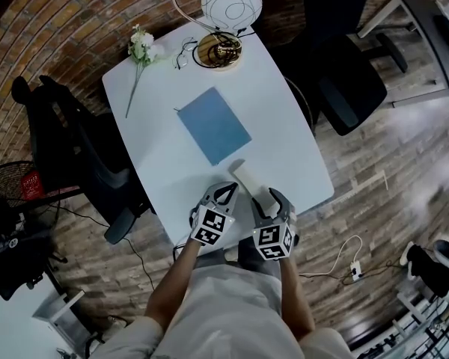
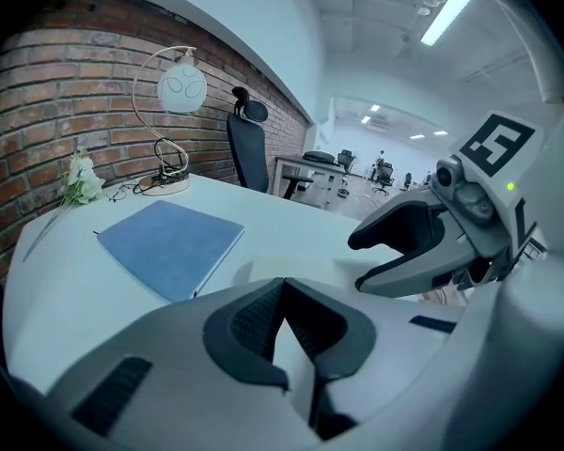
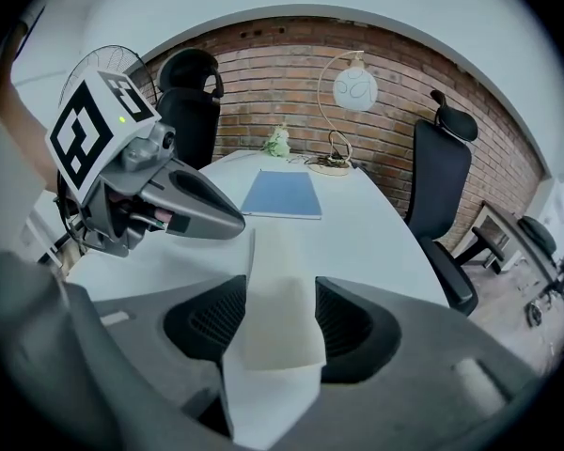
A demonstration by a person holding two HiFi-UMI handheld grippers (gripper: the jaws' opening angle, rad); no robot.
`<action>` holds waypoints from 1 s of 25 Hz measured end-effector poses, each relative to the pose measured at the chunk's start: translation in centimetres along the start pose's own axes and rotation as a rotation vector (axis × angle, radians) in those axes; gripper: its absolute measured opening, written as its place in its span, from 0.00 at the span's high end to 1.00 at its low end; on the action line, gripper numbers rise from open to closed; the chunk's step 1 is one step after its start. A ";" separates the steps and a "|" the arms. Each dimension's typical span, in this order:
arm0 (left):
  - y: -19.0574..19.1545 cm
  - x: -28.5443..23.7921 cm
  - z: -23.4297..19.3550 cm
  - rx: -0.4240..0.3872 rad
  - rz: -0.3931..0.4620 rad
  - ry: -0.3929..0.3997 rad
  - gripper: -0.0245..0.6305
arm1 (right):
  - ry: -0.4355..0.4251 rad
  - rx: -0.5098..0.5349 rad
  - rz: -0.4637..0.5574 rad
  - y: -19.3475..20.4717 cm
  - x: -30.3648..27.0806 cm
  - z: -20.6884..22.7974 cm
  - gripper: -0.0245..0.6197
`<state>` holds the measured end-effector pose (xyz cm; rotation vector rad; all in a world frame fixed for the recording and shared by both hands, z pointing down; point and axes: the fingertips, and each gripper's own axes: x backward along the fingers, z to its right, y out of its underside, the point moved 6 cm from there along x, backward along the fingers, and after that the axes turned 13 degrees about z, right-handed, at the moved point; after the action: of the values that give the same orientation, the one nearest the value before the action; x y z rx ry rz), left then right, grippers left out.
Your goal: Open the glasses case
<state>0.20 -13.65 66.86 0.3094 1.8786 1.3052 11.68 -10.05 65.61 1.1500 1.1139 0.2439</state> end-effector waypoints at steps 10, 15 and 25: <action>0.6 -0.4 -0.2 -0.008 -0.021 -0.022 0.96 | -0.033 0.023 -0.059 1.0 -1.5 -0.3 0.53; 1.0 -0.5 -0.3 -0.009 -0.037 -0.021 0.96 | -0.036 0.041 -0.089 1.5 -2.3 -0.3 0.49; 1.3 -1.0 -0.1 -0.002 -0.040 -0.014 0.96 | -0.006 0.058 -0.140 2.2 -3.3 0.0 0.46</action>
<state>0.45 -13.82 68.47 0.2778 1.8629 1.2749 10.86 -11.24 69.34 1.1177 1.1974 0.1005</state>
